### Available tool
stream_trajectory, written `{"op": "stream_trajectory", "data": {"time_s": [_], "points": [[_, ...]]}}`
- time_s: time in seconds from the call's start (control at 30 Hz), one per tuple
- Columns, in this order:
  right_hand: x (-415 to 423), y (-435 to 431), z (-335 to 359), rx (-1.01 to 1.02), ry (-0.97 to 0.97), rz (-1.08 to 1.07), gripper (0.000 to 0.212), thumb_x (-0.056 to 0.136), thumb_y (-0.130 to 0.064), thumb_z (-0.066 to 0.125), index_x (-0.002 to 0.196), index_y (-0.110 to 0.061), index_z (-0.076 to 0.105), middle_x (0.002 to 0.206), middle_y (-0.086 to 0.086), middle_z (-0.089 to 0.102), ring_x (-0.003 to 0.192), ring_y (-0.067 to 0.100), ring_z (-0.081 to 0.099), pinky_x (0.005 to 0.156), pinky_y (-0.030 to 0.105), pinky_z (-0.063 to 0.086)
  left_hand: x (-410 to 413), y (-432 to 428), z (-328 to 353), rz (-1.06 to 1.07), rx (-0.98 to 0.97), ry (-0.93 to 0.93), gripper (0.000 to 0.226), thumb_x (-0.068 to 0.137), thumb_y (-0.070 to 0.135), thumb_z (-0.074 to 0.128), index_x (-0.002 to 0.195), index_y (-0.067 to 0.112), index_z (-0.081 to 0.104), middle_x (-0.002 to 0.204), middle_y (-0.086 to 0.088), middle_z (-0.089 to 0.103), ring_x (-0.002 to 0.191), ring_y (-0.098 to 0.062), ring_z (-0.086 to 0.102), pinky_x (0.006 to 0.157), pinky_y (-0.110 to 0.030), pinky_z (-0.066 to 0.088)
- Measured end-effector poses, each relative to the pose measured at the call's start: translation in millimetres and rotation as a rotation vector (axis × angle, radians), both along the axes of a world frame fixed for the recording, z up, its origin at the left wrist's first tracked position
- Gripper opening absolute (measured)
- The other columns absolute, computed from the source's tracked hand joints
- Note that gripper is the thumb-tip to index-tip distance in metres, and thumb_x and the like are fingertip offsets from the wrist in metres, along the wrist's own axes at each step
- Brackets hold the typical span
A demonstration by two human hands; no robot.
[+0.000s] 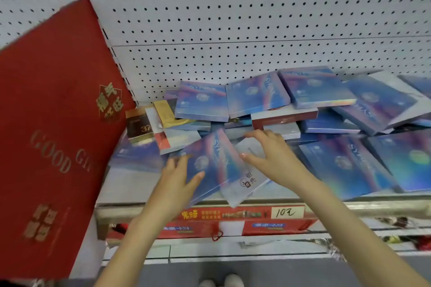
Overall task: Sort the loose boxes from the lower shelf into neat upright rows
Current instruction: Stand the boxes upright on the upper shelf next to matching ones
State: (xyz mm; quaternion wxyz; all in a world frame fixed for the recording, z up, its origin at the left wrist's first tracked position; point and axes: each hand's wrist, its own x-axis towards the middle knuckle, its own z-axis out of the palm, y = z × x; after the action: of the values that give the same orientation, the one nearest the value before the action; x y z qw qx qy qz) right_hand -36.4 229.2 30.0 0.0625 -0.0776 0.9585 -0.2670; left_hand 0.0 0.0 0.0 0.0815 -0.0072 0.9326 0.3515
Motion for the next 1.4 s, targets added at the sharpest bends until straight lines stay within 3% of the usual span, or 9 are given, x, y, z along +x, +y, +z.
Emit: {"op": "stream_trajectory", "data": {"time_s": [0.17,0.5,0.6,0.7,0.87,0.93,1.17,1.27,1.4], "points": [[-13.2,-7.3,-12.1,-0.149,-0.166,-0.039,0.062,0.086,-0.050,0.062,0.139,-0.023,0.043,0.137,0.004,0.050,0.123,0.022,0.050,0.098,0.035,0.043,1.6,6.2,-23.3,0.092,-0.049,-0.125,0.069,0.093,0.043,0.052,0.150,0.023,0.018,0.156,-0.009,0.009,0.143,-0.031,0.017,0.112,-0.041,0.025],[-15.9,-53.2,-29.4,-0.862,-0.534,-0.383,0.034,0.085,-0.016,0.069,0.116,-0.009,0.056,0.095,0.003,0.067,0.084,0.019,0.065,0.068,0.027,0.052,3.3,15.5,-40.0,0.475,0.458,-0.074,0.054,0.080,0.015,0.073,0.127,0.017,0.049,0.133,-0.008,0.045,0.118,-0.024,0.051,0.103,-0.041,0.043],[-2.9,-47.0,-28.3,-0.796,-0.527,-0.275,0.019,0.087,-0.011,0.067,0.104,-0.013,0.060,0.091,0.000,0.070,0.076,0.010,0.066,0.063,0.016,0.051,14.0,16.2,-41.2,0.602,0.707,-0.067,0.051,0.079,0.002,0.072,0.120,0.019,0.047,0.115,-0.001,0.057,0.103,-0.017,0.058,0.094,-0.038,0.048],[7.5,-24.9,-19.8,-0.843,-0.536,-0.238,0.039,0.078,-0.019,0.078,0.113,-0.014,0.061,0.102,0.002,0.073,0.091,0.018,0.071,0.081,0.031,0.057,21.0,12.1,-33.9,0.711,1.008,-0.118,0.038,0.081,-0.005,0.067,0.106,0.019,0.051,0.099,-0.003,0.065,0.090,-0.019,0.063,0.080,-0.037,0.050],[13.8,2.6,-2.7,-0.874,-0.618,-0.136,0.046,0.072,-0.015,0.078,0.116,-0.011,0.064,0.109,0.006,0.073,0.098,0.025,0.070,0.077,0.030,0.057,20.0,-8.2,-28.5,0.497,1.092,-0.276,0.052,0.058,0.010,0.087,0.103,0.007,0.062,0.090,-0.012,0.074,0.081,-0.025,0.069,0.076,-0.042,0.054],[15.9,5.3,0.8,-0.864,-0.646,-0.115,0.047,0.071,-0.018,0.076,0.116,-0.012,0.065,0.110,0.008,0.072,0.100,0.028,0.069,0.082,0.036,0.057,14.1,-21.3,-24.7,0.431,1.030,-0.268,0.067,0.038,0.021,0.091,0.097,0.010,0.065,0.084,-0.009,0.074,0.077,-0.025,0.068,0.067,-0.038,0.054],[20.3,-30.0,-11.9,-0.818,-0.483,-0.293,0.036,0.064,-0.010,0.087,0.095,-0.021,0.071,0.088,-0.007,0.074,0.077,0.000,0.066,0.063,0.014,0.049,2.4,-51.5,-23.5,-0.078,0.755,-0.390,0.047,0.063,0.038,0.084,0.098,0.012,0.068,0.097,-0.002,0.075,0.088,-0.010,0.067,0.074,-0.023,0.054],[12.5,-33.2,-12.2,-0.713,-0.353,-0.301,0.025,0.077,-0.011,0.078,0.099,-0.018,0.069,0.093,-0.010,0.072,0.080,-0.005,0.066,0.070,0.010,0.050,8.0,-56.1,-29.7,-0.012,0.730,-0.322,0.058,0.064,0.047,0.080,0.106,0.010,0.064,0.105,-0.001,0.073,0.097,-0.008,0.066,0.087,-0.027,0.051],[4.2,-3.3,-21.1,-0.343,-0.029,-0.563,0.030,0.080,-0.026,0.075,0.106,-0.027,0.060,0.105,-0.015,0.060,0.094,0.004,0.058,0.080,0.021,0.046,12.4,-75.0,-23.5,0.254,0.722,-0.181,0.023,0.078,0.007,0.074,0.085,0.027,0.067,0.082,0.020,0.073,0.075,0.017,0.057,0.073,0.000,0.040]]}}
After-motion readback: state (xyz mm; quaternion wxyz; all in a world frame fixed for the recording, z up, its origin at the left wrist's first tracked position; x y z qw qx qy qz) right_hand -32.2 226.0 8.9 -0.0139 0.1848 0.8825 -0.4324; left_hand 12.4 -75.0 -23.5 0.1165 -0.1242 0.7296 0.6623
